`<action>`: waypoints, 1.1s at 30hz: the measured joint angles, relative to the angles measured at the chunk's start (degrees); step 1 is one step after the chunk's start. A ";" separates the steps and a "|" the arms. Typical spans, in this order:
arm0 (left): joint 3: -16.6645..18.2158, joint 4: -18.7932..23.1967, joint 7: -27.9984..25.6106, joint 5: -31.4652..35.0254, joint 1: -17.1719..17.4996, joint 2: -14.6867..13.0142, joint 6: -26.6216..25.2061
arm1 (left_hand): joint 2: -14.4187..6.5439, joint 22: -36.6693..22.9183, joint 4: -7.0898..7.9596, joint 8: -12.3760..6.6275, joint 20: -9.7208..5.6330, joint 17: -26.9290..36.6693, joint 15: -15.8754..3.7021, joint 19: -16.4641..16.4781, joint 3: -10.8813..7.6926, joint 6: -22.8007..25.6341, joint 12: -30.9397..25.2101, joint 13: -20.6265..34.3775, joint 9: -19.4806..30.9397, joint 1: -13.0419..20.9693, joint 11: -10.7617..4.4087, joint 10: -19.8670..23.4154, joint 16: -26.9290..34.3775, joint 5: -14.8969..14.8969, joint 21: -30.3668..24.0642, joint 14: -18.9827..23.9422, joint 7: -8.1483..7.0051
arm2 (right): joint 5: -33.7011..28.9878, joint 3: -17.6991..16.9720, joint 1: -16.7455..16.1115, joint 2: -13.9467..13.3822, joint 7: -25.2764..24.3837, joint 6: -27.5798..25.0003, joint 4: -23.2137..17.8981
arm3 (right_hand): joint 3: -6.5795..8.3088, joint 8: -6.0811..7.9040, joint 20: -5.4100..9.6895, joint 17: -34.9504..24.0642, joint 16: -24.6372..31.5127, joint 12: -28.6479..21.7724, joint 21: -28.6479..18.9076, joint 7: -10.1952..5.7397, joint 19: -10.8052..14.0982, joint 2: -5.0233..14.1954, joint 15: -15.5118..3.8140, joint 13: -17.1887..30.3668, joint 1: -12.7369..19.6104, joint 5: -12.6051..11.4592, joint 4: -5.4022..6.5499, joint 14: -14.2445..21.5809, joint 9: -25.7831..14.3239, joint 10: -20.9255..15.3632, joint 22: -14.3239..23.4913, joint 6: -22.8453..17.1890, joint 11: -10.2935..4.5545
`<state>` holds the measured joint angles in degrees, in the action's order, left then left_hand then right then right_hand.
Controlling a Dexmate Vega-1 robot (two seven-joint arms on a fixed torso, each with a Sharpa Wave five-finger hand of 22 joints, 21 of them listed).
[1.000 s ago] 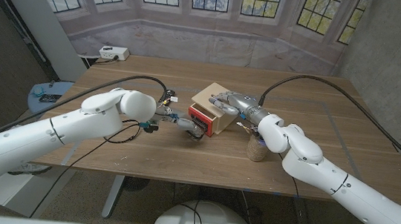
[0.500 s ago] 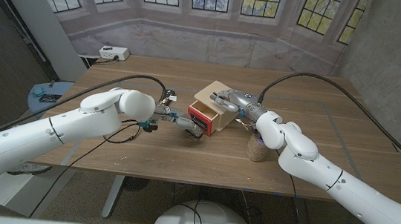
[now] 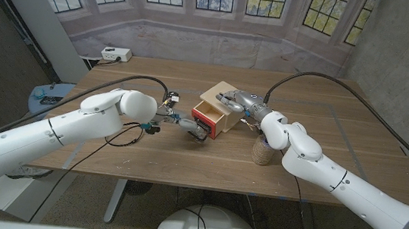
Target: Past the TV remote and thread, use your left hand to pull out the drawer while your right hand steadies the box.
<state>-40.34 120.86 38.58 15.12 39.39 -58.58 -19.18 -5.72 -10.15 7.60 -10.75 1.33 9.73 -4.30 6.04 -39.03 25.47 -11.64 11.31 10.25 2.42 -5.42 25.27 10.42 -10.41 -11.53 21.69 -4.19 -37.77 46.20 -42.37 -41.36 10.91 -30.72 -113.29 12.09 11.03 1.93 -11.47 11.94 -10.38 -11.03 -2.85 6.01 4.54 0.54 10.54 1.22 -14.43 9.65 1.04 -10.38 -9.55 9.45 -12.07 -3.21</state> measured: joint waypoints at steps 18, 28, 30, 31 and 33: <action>1.46 2.40 -0.48 -2.50 1.09 -1.91 -1.06 | 0.00 0.00 0.00 0.00 0.00 0.00 0.00 0.00 0.00 0.00 0.00 0.00 0.00 0.00 0.00 0.00 0.00 0.00 0.00 0.00 0.00 | 1.22 0.53 0.87 -0.49 -0.39 -0.37 0.42 | 0.00 0.00 0.00 -0.01 0.00 0.06 0.06 0.20 0.00 0.00 -0.01 0.04 0.00 -0.12 0.00 0.00 -0.01 0.08 0.04 -0.21 -0.09; 2.66 4.04 -0.93 -4.26 2.22 -3.62 -2.21 | 0.00 0.00 0.00 0.00 0.00 0.00 0.00 0.00 0.00 0.00 0.00 0.00 0.00 0.00 0.00 0.00 0.00 0.00 0.00 0.00 0.00 | 1.73 1.06 1.79 -0.09 -0.37 -0.69 1.60 | 0.00 0.00 0.00 -0.02 0.00 0.12 0.23 0.20 0.00 0.00 -0.01 -0.04 0.00 -0.20 0.00 0.00 -0.01 -0.07 0.04 -0.21 0.06; 2.93 4.41 -1.19 -4.57 2.57 -4.02 -2.54 | 0.00 0.00 0.00 0.00 0.00 0.00 0.00 0.00 0.00 0.00 0.00 0.00 0.00 0.00 0.00 0.00 0.00 0.00 0.00 0.00 0.00 | 1.81 1.17 1.98 0.05 -0.37 -0.78 1.92 | 0.00 0.00 0.00 -0.02 0.00 0.19 0.23 0.20 0.00 0.00 -0.01 -0.04 0.00 -0.20 0.00 0.00 -0.01 -0.07 0.04 -0.21 0.06; 3.03 4.55 -1.24 -4.72 2.70 -4.16 -2.66 | 0.00 0.00 0.00 0.00 0.00 0.00 0.00 0.00 0.00 0.00 0.00 0.00 0.00 0.00 0.00 0.00 0.00 0.00 0.00 0.00 0.00 | 1.81 1.18 1.99 0.05 -0.37 -0.78 1.92 | 0.00 0.00 0.00 -0.02 0.00 0.17 0.23 0.20 -0.01 0.00 -0.01 -0.04 0.00 -0.20 0.00 0.00 -0.01 -0.07 0.04 -0.21 0.06; 3.26 4.86 -1.41 -4.99 3.10 -4.54 -2.99 | 0.00 0.01 0.00 0.00 0.23 -0.01 0.00 0.22 0.00 0.00 0.00 0.00 0.00 0.00 0.00 0.00 0.00 0.00 0.00 0.01 0.00 | 1.90 1.30 2.20 0.20 -0.45 -0.89 2.26 | 0.00 0.00 0.00 -0.02 0.00 -0.02 0.24 0.20 -0.01 0.00 -0.01 -0.04 0.00 -0.20 0.00 0.00 -0.01 -0.07 0.04 -0.21 0.05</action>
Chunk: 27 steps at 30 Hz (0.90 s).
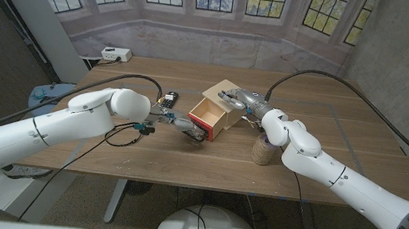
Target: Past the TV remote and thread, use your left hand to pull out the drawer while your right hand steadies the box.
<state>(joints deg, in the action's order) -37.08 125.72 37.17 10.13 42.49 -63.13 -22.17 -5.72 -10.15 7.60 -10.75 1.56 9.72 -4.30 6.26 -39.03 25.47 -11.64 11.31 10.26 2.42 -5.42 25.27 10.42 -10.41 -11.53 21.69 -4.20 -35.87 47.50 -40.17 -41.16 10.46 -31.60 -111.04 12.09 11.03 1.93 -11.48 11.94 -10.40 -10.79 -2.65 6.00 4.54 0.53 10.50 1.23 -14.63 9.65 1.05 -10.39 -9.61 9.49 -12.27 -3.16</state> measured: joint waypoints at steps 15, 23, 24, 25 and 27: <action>0.85 1.44 -1.43 -2.08 1.67 -1.76 -1.31 | 0.00 -0.01 0.00 0.00 -0.23 0.14 -0.10 0.41 0.00 0.00 0.00 0.00 0.00 0.00 0.00 0.00 -0.21 0.00 0.00 -0.10 0.00 | 0.57 0.94 1.04 0.72 -0.46 -0.76 1.25 | 0.00 0.00 0.00 0.00 0.00 -0.02 -0.03 0.00 0.00 0.00 0.00 0.05 0.00 -0.22 0.00 0.00 -0.01 0.06 -0.05 0.00 -0.06; 1.20 1.97 -2.06 -2.81 2.19 -2.43 -1.45 | 0.00 -0.01 0.00 0.00 -0.22 0.13 -0.10 0.40 0.00 0.00 0.00 0.00 0.00 0.00 0.00 0.00 -0.21 0.00 0.00 -0.10 0.00 | 0.71 1.22 1.22 0.75 -0.53 -1.23 1.27 | 0.00 0.00 -0.01 0.00 0.00 0.03 -0.02 0.00 -0.01 0.00 -0.01 -0.01 0.00 -0.21 0.00 0.00 -0.01 0.15 -0.04 0.00 -0.15; 1.27 2.09 -2.13 -2.91 2.28 -2.54 -1.49 | 0.00 -0.01 0.00 0.00 -0.22 0.13 -0.10 0.40 0.00 0.00 0.00 -0.01 0.00 0.00 0.00 0.00 -0.21 0.00 0.00 -0.10 0.00 | 0.73 1.26 1.23 0.75 -0.55 -1.29 1.26 | 0.00 0.00 -0.01 0.00 0.00 0.04 -0.02 0.00 -0.01 0.00 -0.01 -0.01 0.00 -0.21 0.00 0.00 -0.01 0.15 -0.04 0.00 -0.15; 1.36 2.24 -2.20 -3.00 2.40 -2.69 -1.55 | 0.00 -0.01 0.00 0.00 -0.22 0.13 -0.10 0.40 0.00 0.00 0.00 0.00 0.00 0.00 0.00 0.00 -0.21 0.00 0.00 -0.10 0.00 | 0.76 1.30 1.23 0.74 -0.57 -1.34 1.23 | 0.00 0.00 -0.01 0.00 0.00 0.07 -0.02 0.00 -0.01 0.00 0.00 -0.01 0.00 -0.21 0.00 0.00 -0.01 0.16 -0.03 0.00 -0.15; 1.45 2.37 -2.34 -3.17 2.49 -2.83 -1.62 | 0.00 -0.01 0.00 0.00 -0.22 0.13 -0.10 0.40 0.00 0.00 0.00 0.00 0.00 0.00 0.00 0.00 -0.21 0.00 0.00 -0.10 0.00 | 0.79 1.35 1.23 0.70 -0.59 -1.47 1.16 | 0.00 0.00 -0.01 0.01 0.00 0.08 -0.01 -0.01 -0.01 0.00 -0.01 0.00 0.00 -0.21 0.00 0.00 -0.01 0.18 -0.03 0.00 -0.17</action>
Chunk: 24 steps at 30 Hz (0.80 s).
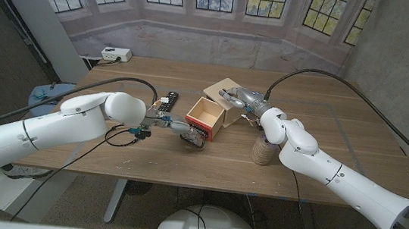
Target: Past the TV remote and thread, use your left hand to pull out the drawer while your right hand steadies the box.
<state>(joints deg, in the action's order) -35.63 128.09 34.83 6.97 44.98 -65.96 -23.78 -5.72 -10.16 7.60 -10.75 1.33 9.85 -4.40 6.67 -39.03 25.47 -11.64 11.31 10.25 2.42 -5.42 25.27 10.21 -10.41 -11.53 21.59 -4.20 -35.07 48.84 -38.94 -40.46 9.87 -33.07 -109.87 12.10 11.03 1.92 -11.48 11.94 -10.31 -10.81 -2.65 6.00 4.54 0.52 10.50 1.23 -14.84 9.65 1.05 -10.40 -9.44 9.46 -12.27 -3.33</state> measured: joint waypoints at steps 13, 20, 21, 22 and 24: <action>1.43 1.62 -1.09 -1.69 1.18 -1.63 -0.69 | 0.00 0.00 0.02 0.00 0.00 -0.02 0.00 0.00 -0.02 0.00 0.00 0.00 0.00 0.00 0.00 0.00 0.00 0.00 0.00 0.00 0.00 | 0.02 0.30 0.08 -0.31 0.14 -1.41 -0.71 | 0.00 0.00 0.00 0.02 0.00 0.03 0.05 0.00 0.00 0.00 0.00 0.06 0.00 0.01 0.00 0.00 0.00 0.27 0.01 0.00 0.18; 2.82 2.73 -2.15 -3.31 2.31 -3.13 -1.29 | 0.00 0.00 0.24 0.00 0.00 -0.03 0.00 0.00 -0.25 0.00 0.00 0.00 0.00 0.00 0.00 0.00 0.00 0.00 0.00 0.00 0.00 | -0.05 0.69 0.70 -0.33 0.71 -1.75 -0.67 | 0.00 0.00 0.00 -0.01 0.00 -0.09 -0.02 0.00 0.00 0.00 0.00 0.06 0.00 -0.23 0.00 0.00 -0.01 0.18 0.11 0.00 0.25; 2.86 2.76 -2.30 -3.47 2.35 -3.18 -1.36 | 0.00 0.00 0.24 0.00 0.00 -0.03 0.00 0.00 -0.25 0.00 0.00 0.00 0.00 0.00 0.00 0.00 0.00 0.00 0.00 0.00 0.00 | -0.08 0.71 0.74 -0.33 0.78 -1.77 -0.66 | 0.00 0.00 0.00 -0.01 0.00 -0.09 -0.02 0.00 0.00 0.00 0.00 0.06 0.00 -0.23 0.00 0.00 -0.01 0.18 0.11 0.00 0.25; 3.17 2.96 -2.49 -3.72 2.59 -3.51 -1.44 | 0.00 0.00 0.24 0.00 0.00 -0.03 0.00 -0.01 -0.25 0.00 0.00 0.00 0.00 0.00 0.00 0.00 -0.01 0.00 0.00 0.00 0.00 | -0.14 0.82 0.93 -0.32 0.93 -1.83 -0.55 | 0.00 0.00 0.00 -0.01 0.00 -0.09 -0.03 0.00 0.00 0.00 0.00 0.07 0.00 -0.23 0.00 0.00 -0.01 0.18 0.11 0.00 0.25; 3.50 3.17 -2.76 -4.03 2.85 -3.85 -1.56 | 0.00 0.00 0.24 0.00 0.00 -0.02 0.00 -0.01 -0.25 0.00 0.00 0.00 0.00 0.00 0.00 0.00 0.00 0.00 0.00 0.00 0.00 | -0.23 0.96 1.19 -0.25 1.14 -1.90 -0.42 | 0.00 0.00 0.00 -0.01 0.00 -0.09 -0.05 -0.01 0.00 0.00 0.00 0.10 0.00 -0.23 0.00 0.00 -0.02 0.18 0.11 0.00 0.25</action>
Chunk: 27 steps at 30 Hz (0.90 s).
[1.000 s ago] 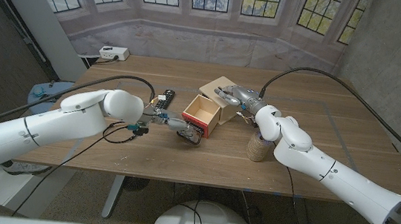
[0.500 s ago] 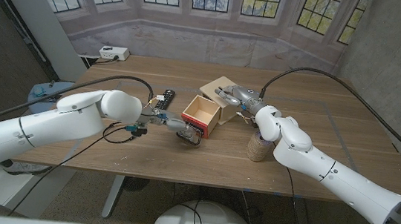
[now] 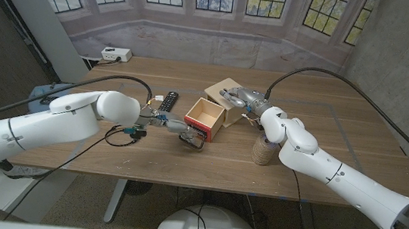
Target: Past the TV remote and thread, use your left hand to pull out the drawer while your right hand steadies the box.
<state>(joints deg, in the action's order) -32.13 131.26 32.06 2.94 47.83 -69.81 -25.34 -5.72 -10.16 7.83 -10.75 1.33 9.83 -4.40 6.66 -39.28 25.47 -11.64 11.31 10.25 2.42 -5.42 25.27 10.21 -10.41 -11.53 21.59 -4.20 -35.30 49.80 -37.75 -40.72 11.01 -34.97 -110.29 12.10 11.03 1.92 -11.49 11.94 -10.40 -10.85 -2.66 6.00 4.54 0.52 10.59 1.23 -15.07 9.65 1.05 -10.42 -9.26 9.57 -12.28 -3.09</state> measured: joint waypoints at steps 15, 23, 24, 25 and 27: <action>0.96 0.09 -1.41 -1.55 0.71 -0.98 0.43 | 0.00 0.00 0.00 0.00 0.00 0.01 0.00 0.00 0.00 0.00 0.00 0.00 0.00 0.00 0.00 0.00 0.00 0.00 0.00 0.00 0.00 | -0.32 0.52 1.47 0.43 1.04 -0.23 0.88 | 0.00 0.01 -0.62 0.04 0.00 -0.25 -0.04 -0.02 0.62 0.00 0.32 0.08 0.00 0.00 0.00 0.32 0.05 0.20 -0.01 -0.02 0.21; 0.97 -0.58 -1.63 -2.11 0.65 -0.76 1.16 | 0.00 0.00 0.00 0.00 0.00 0.01 0.00 0.00 0.00 0.00 -0.24 0.00 0.00 0.00 0.00 0.00 0.00 0.00 0.00 0.00 0.00 | -0.12 0.48 1.54 0.48 0.99 -0.48 0.91 | 0.18 0.00 -0.61 0.04 0.00 -0.25 -0.01 0.21 0.62 0.00 0.32 0.04 0.00 0.01 -0.18 0.31 0.14 0.20 -0.08 -0.23 0.20; 0.97 -0.62 -1.62 -2.16 0.64 -0.76 1.16 | 0.00 0.00 0.00 0.00 0.00 0.01 0.00 0.00 0.00 0.00 -0.24 0.00 0.00 0.00 0.00 0.00 0.00 0.00 0.00 0.00 0.00 | -0.09 0.46 1.53 0.48 0.96 -0.50 0.91 | 0.25 0.00 -0.61 0.04 0.00 -0.25 -0.01 0.21 0.62 0.00 0.32 0.04 0.00 0.01 -0.25 0.32 0.14 0.21 -0.10 -0.23 0.20; 0.97 -0.65 -1.56 -2.31 0.63 -0.76 1.16 | 0.00 0.00 0.00 0.00 0.00 0.01 -0.02 0.00 0.00 0.00 -0.24 0.00 0.00 0.00 -0.15 0.15 0.00 0.00 0.00 0.02 0.00 | -0.04 0.44 1.51 0.48 0.90 -0.54 0.88 | 0.25 0.00 -0.61 0.04 0.00 -0.25 0.01 0.21 0.61 0.00 0.31 0.02 0.00 -0.08 -0.25 0.31 0.14 0.21 -0.13 -0.23 0.20; 0.97 -0.71 -1.47 -2.52 0.63 -0.76 1.16 | 0.00 0.00 0.00 0.00 0.00 0.01 -0.19 0.00 0.00 0.20 -0.45 0.00 0.00 0.00 -0.06 0.43 0.05 0.00 0.00 0.47 0.21 | 0.05 0.41 1.42 0.47 0.76 -0.61 0.83 | 0.25 0.00 -0.61 0.04 0.00 -0.24 0.03 0.21 0.61 0.00 0.31 -0.07 0.00 -0.21 -0.25 0.31 0.14 0.21 -0.13 -0.23 0.20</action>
<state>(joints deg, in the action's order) -31.16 130.55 30.60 0.41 48.46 -70.56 -24.18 -5.72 -10.16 7.83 -10.75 1.33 9.84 -4.59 6.66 -39.27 25.68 -12.09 11.31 10.25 2.42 -5.48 25.70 10.25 -10.41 -11.53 22.06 -3.99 -35.26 50.21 -36.33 -40.24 11.77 -35.58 -109.47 12.34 11.03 1.31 -11.45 11.94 -10.64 -10.82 -2.45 6.61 4.54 0.83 10.52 1.23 -15.28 9.40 1.36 -10.28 -9.05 9.44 -12.50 -2.89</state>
